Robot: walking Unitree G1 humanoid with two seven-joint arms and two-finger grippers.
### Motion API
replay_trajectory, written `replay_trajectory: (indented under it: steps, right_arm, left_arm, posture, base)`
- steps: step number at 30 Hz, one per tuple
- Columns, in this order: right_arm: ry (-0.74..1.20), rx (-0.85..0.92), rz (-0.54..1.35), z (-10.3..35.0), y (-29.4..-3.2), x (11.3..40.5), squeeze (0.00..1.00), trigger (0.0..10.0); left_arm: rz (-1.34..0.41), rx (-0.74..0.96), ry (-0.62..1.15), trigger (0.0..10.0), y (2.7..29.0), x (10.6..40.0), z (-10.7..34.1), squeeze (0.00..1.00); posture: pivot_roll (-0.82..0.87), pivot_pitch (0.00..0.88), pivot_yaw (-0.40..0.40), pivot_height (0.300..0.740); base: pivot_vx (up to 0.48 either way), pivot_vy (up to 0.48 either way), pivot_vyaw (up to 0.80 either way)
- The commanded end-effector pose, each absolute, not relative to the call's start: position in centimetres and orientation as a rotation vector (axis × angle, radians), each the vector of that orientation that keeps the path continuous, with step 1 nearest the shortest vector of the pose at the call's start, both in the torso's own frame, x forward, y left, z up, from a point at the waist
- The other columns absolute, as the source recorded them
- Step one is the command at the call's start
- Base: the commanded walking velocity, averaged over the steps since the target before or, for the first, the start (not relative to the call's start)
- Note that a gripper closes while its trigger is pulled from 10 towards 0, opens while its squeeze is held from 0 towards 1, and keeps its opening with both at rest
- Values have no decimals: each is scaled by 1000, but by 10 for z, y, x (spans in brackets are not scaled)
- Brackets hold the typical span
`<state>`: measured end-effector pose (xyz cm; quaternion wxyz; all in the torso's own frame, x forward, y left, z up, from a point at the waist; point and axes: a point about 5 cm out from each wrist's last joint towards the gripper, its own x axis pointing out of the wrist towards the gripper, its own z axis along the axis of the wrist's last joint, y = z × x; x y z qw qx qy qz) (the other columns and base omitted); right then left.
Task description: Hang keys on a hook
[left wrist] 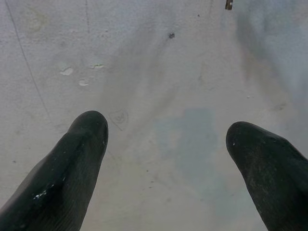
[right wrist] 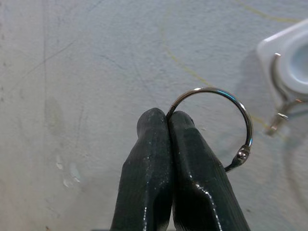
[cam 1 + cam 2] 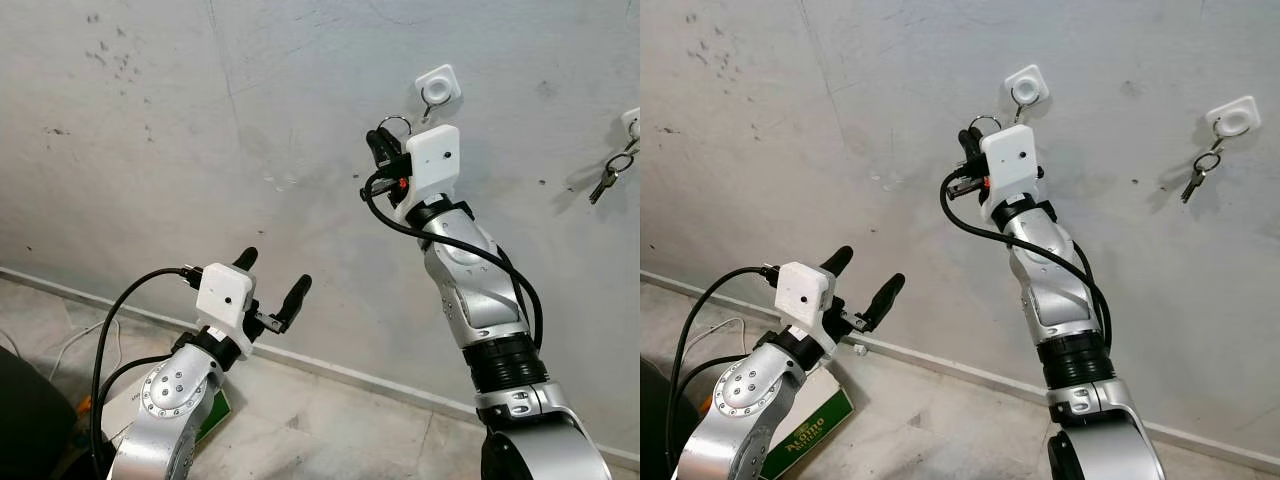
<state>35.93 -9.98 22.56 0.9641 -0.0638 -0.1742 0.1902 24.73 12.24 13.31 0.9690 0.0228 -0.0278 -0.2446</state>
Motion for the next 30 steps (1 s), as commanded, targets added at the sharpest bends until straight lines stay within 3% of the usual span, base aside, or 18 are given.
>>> replay_trajectory:
  steps: [1,13,30]
  right_arm:
    - [-391,-130,384,236,-101,361,0,10000]
    - [-417,-154,359,235,-113,354,0,10000]
    - [-347,-110,373,229,-112,374,0,10000]
  left_arm:
    - [-494,54,-57,10000,125,245,135,0]
    - [-514,49,-45,10000,123,245,134,0]
    - [-520,46,-43,10000,123,243,135,0]
  posture:
    - [60,74,9,740]
    - [52,79,18,740]
    - [62,78,15,740]
  base:
    - [0,0,0]
    - [0,0,0]
    - [0,0,0]
